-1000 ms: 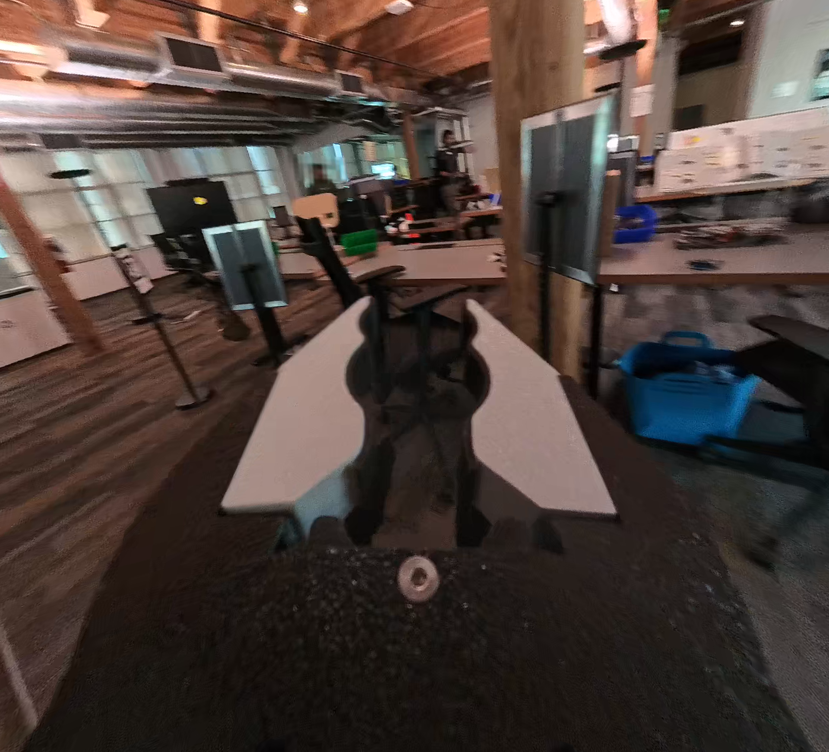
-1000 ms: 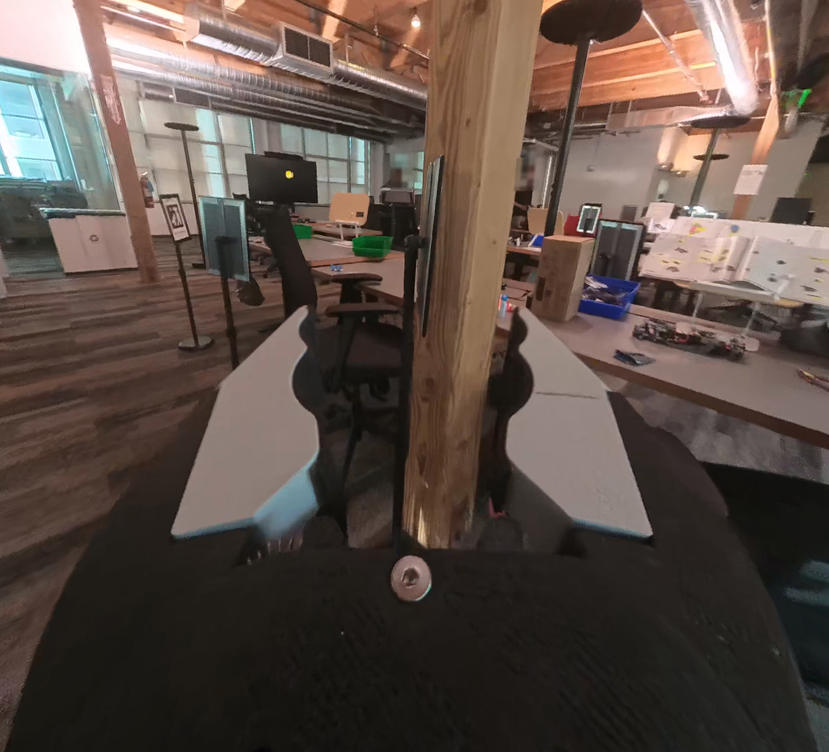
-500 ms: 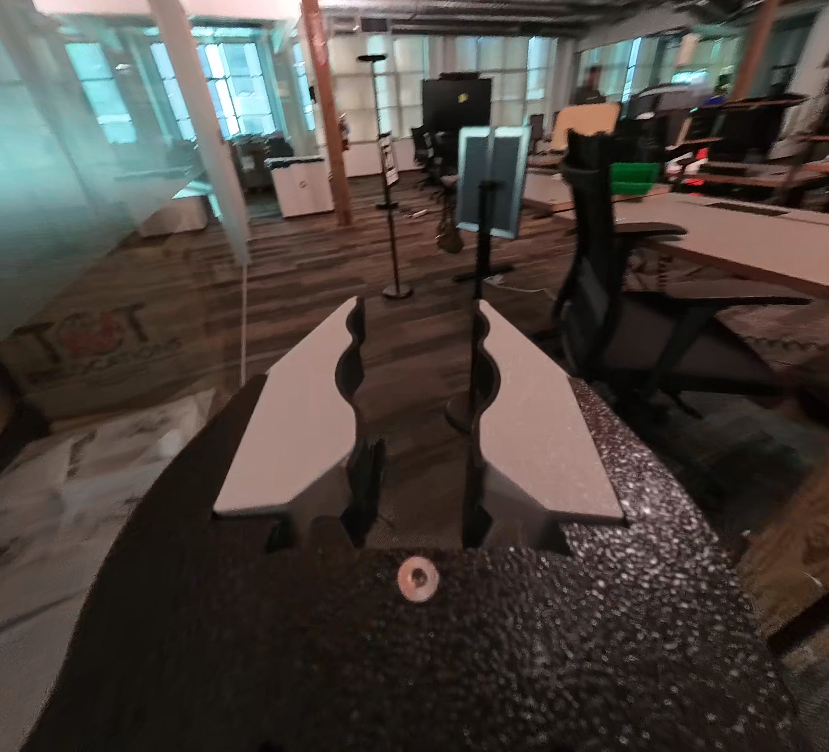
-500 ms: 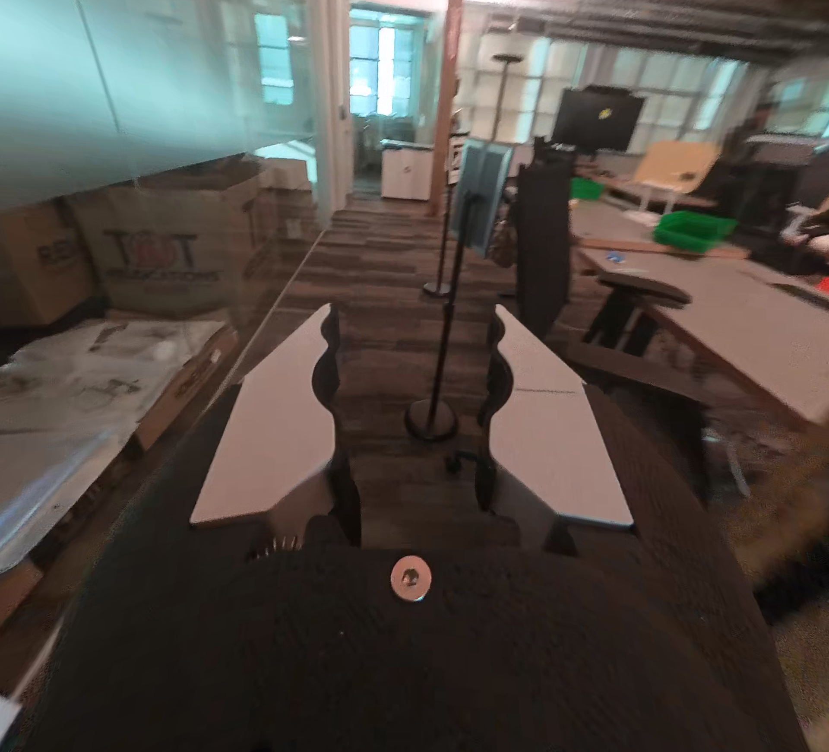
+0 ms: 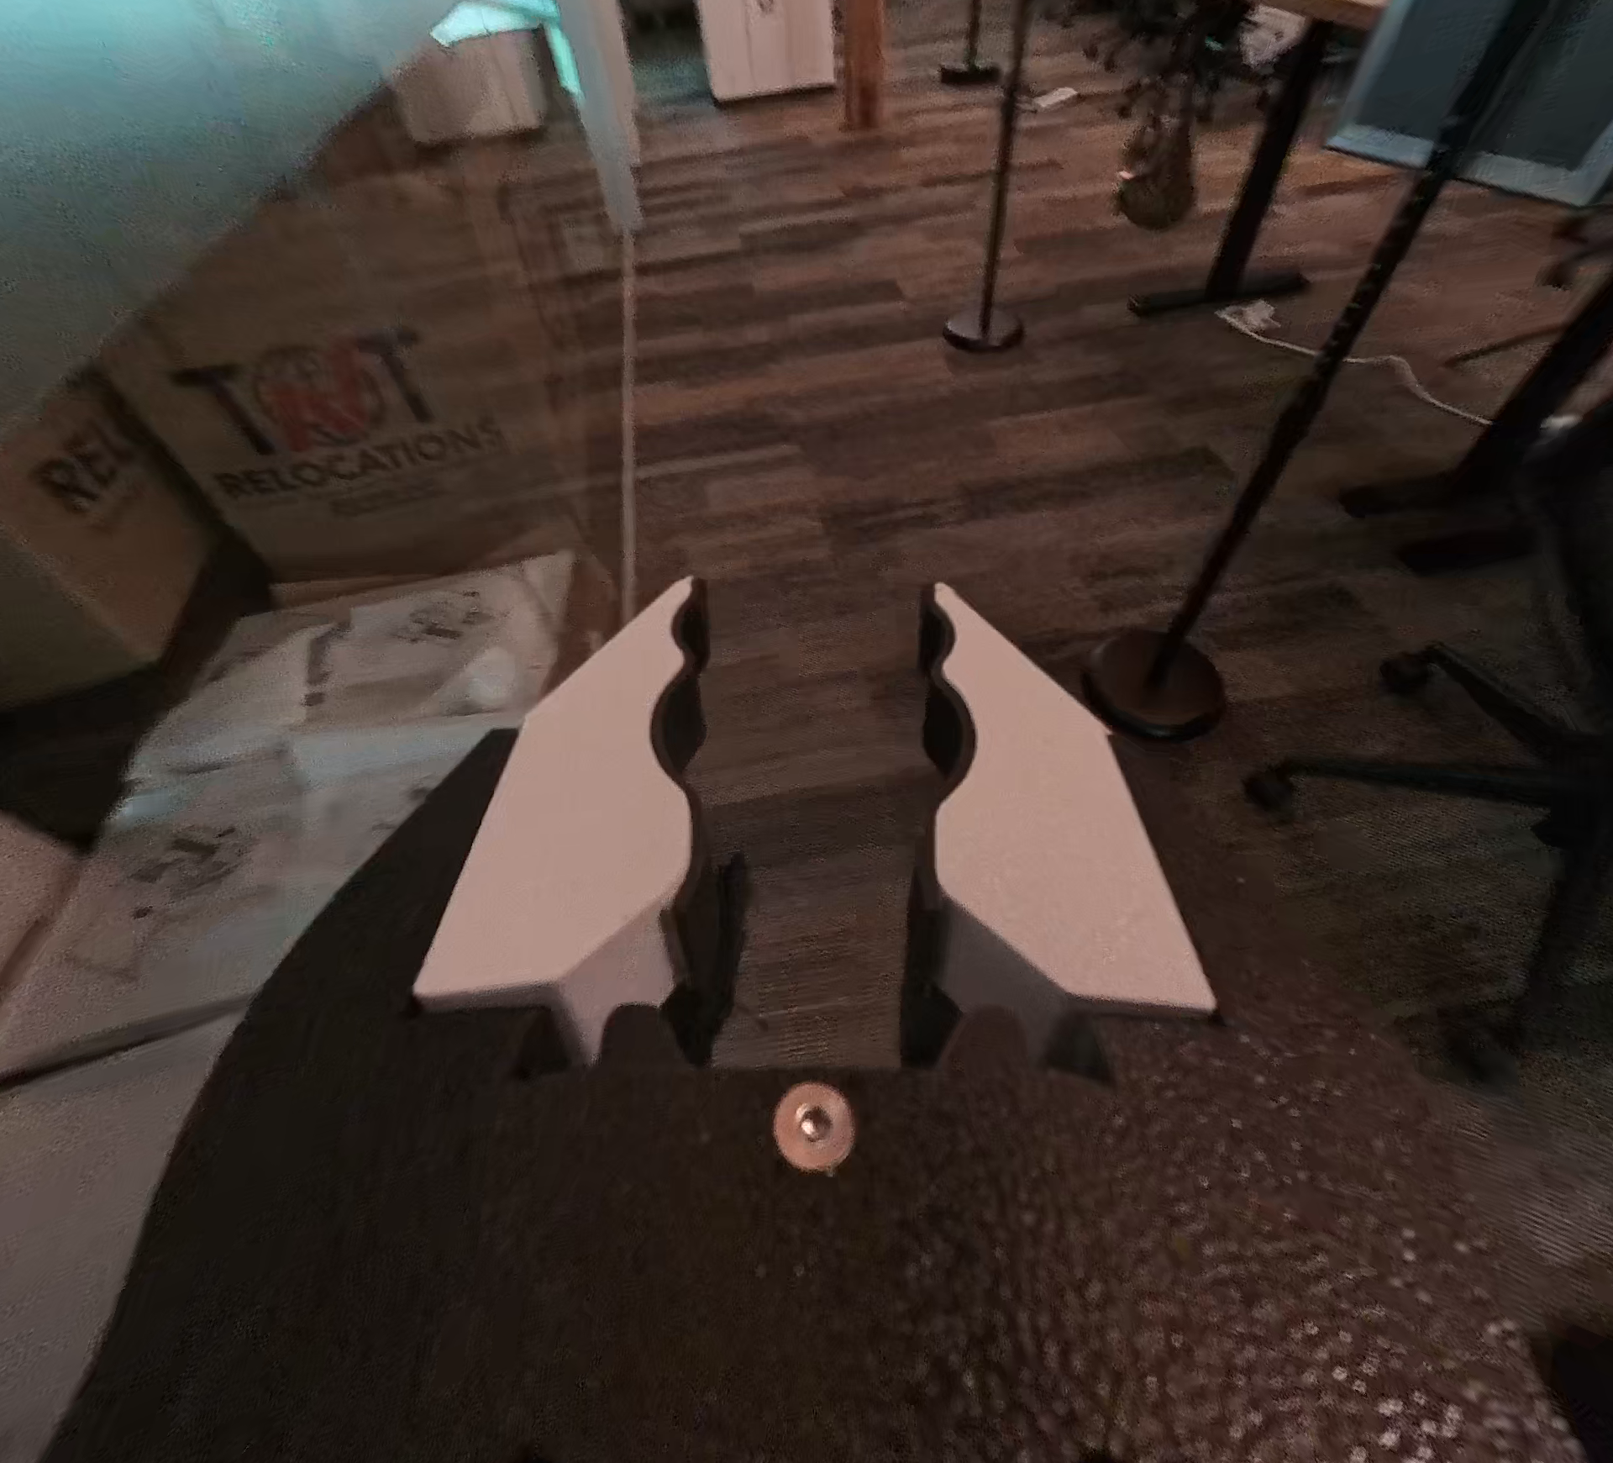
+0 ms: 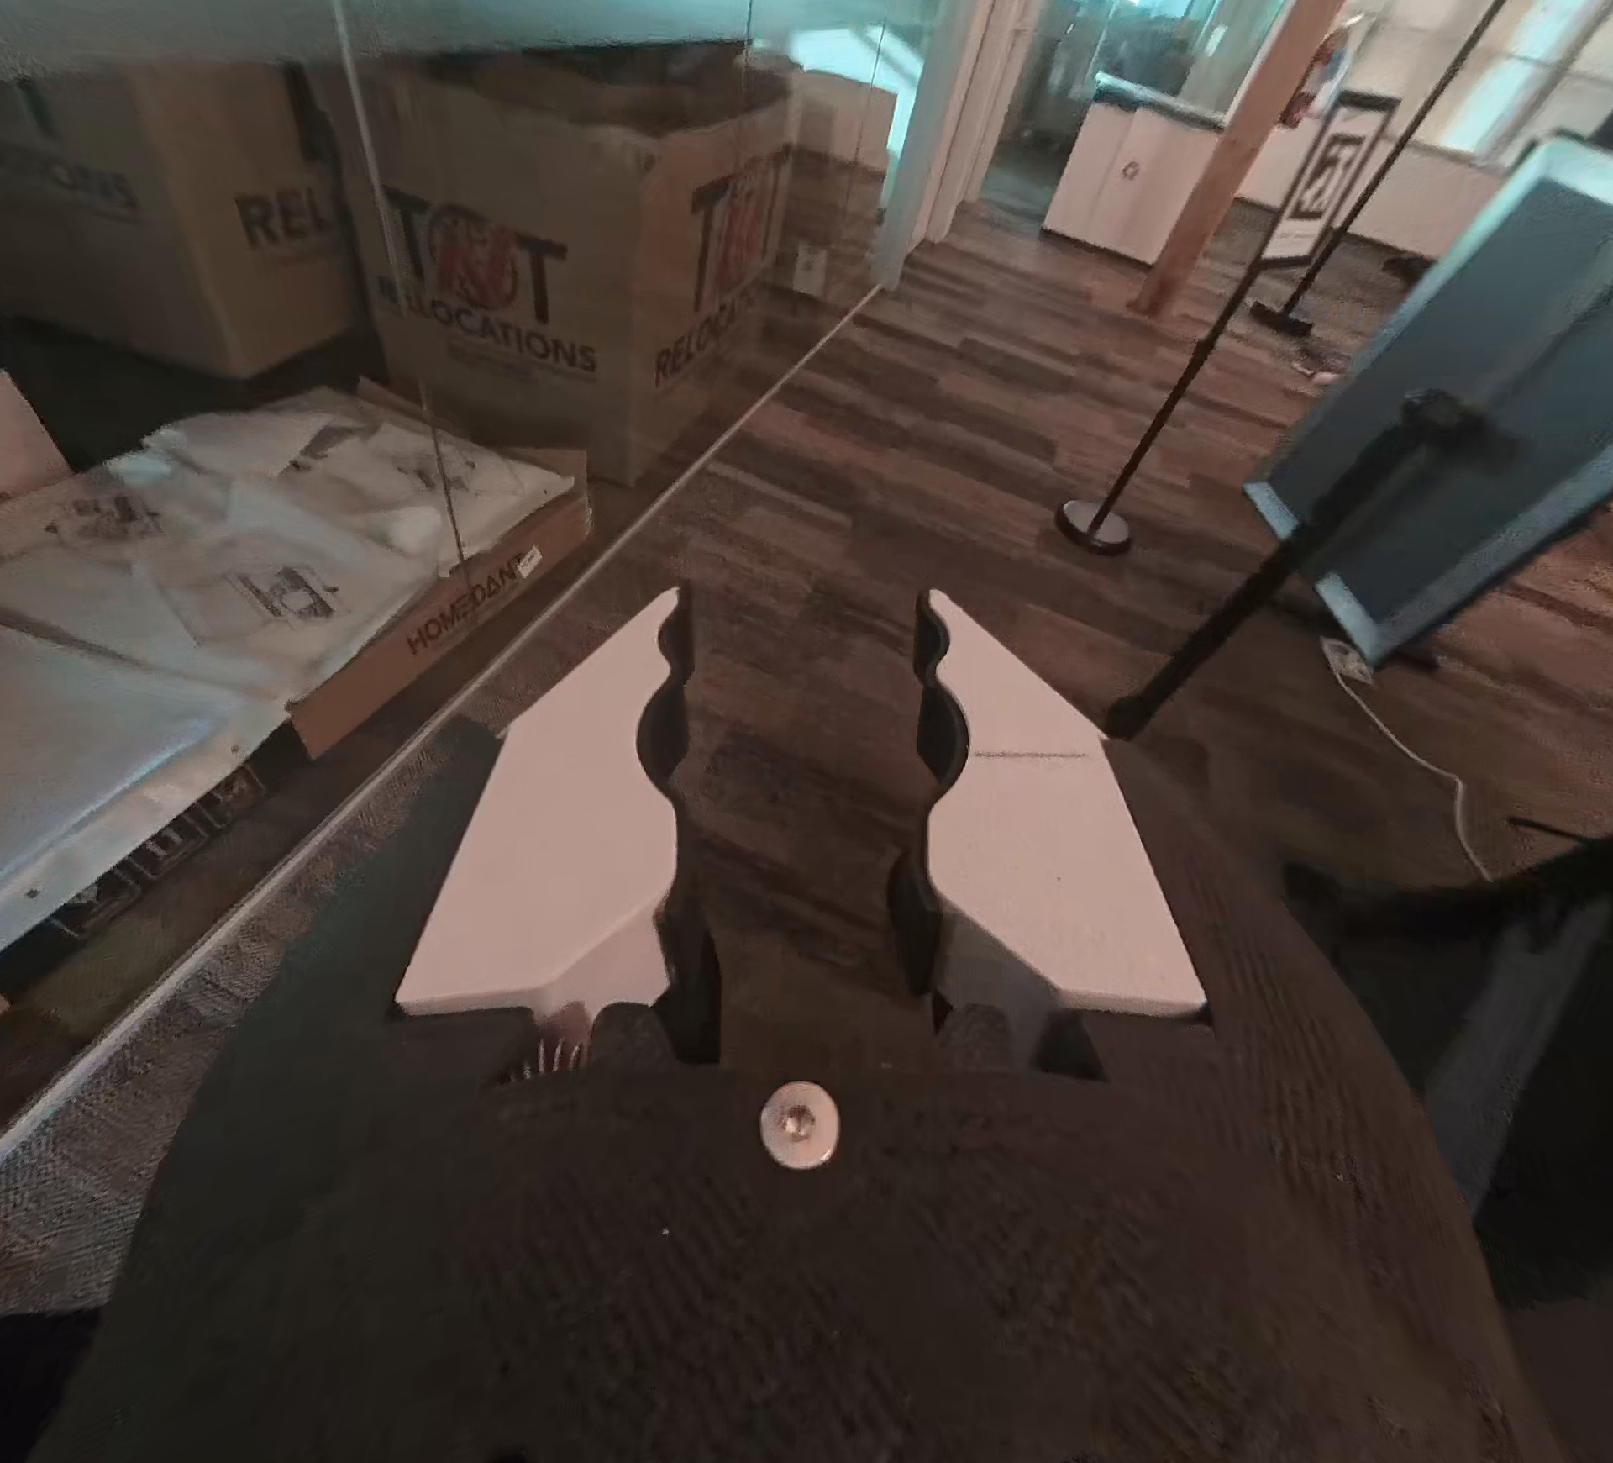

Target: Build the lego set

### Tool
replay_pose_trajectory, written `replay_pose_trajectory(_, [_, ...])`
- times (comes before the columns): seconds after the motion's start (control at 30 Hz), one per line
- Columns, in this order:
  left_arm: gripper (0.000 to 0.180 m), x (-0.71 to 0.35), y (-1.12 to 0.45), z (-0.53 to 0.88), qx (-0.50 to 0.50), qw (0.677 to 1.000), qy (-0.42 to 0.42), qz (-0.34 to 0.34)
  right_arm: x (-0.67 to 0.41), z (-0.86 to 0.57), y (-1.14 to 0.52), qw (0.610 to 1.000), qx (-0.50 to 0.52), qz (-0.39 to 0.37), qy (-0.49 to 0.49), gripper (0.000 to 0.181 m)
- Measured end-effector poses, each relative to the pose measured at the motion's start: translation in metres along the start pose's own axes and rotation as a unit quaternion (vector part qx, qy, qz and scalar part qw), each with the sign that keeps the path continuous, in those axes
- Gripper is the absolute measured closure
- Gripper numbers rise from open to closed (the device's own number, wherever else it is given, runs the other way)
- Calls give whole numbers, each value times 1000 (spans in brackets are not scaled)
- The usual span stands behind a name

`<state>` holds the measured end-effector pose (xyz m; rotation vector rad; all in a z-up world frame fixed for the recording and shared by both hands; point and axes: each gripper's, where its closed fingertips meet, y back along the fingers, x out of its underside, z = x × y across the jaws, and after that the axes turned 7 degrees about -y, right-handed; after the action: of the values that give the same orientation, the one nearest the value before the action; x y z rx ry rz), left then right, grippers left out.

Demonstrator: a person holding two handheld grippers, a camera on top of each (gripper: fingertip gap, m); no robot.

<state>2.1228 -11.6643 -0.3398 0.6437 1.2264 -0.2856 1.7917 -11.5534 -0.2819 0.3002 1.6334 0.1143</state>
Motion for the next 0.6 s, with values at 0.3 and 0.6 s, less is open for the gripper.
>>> replay_pose_trajectory(0.3, [109, -114, -298, -21, 111, 992, -32, -53, -31, -93, -220, 999, 30, 10, -22, 135])
replay_pose_trajectory(0.6, [117, -199, -580, 36, 103, 993, -37, -54, -86, -208, -498, 998, 44, -7, -49, 136])
